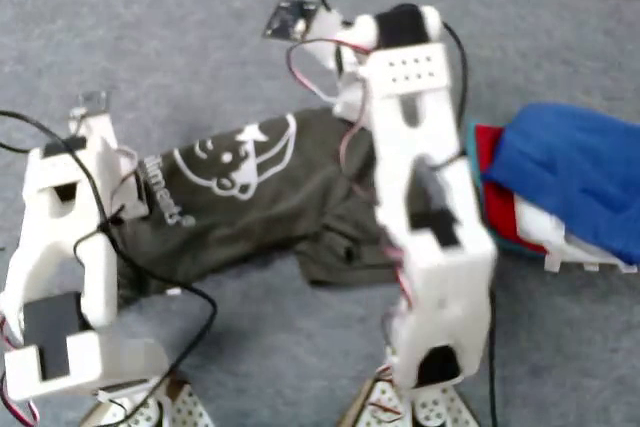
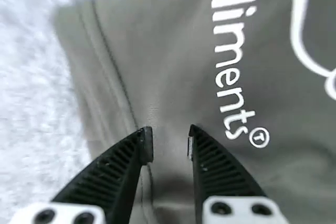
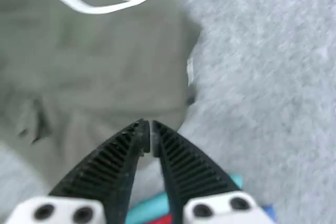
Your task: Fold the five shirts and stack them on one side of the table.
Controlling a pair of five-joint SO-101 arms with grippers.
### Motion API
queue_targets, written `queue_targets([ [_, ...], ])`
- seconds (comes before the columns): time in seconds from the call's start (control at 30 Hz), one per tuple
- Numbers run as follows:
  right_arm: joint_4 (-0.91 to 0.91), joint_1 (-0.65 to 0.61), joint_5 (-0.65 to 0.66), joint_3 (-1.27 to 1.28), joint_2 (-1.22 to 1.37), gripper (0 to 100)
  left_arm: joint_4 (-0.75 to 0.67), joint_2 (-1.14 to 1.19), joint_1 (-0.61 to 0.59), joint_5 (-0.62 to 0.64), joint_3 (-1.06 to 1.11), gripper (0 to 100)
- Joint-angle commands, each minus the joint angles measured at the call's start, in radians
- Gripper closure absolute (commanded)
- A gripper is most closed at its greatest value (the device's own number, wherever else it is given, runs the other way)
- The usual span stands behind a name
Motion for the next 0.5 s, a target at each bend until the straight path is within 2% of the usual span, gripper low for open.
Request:
queue_targets([
  [0.0,0.012,-0.070,0.021,0.392,-0.346,83.4,0.049,-0.124,-0.009,-0.012,-0.057,87],
  [0.13,-0.037,-0.142,0.014,0.733,-0.555,81.1,0.084,-0.219,-0.009,-0.012,-0.021,82],
  [0.23,-0.091,-0.194,-0.017,0.923,-0.644,81.1,0.057,-0.272,-0.011,-0.012,0.058,81],
  [0.3,-0.123,-0.231,-0.048,1.013,-0.670,81.1,-0.021,-0.288,-0.017,-0.012,0.153,81],
  [0.47,-0.199,-0.300,-0.114,1.161,-0.673,81.1,-0.342,-0.289,-0.060,-0.006,0.388,81],
])
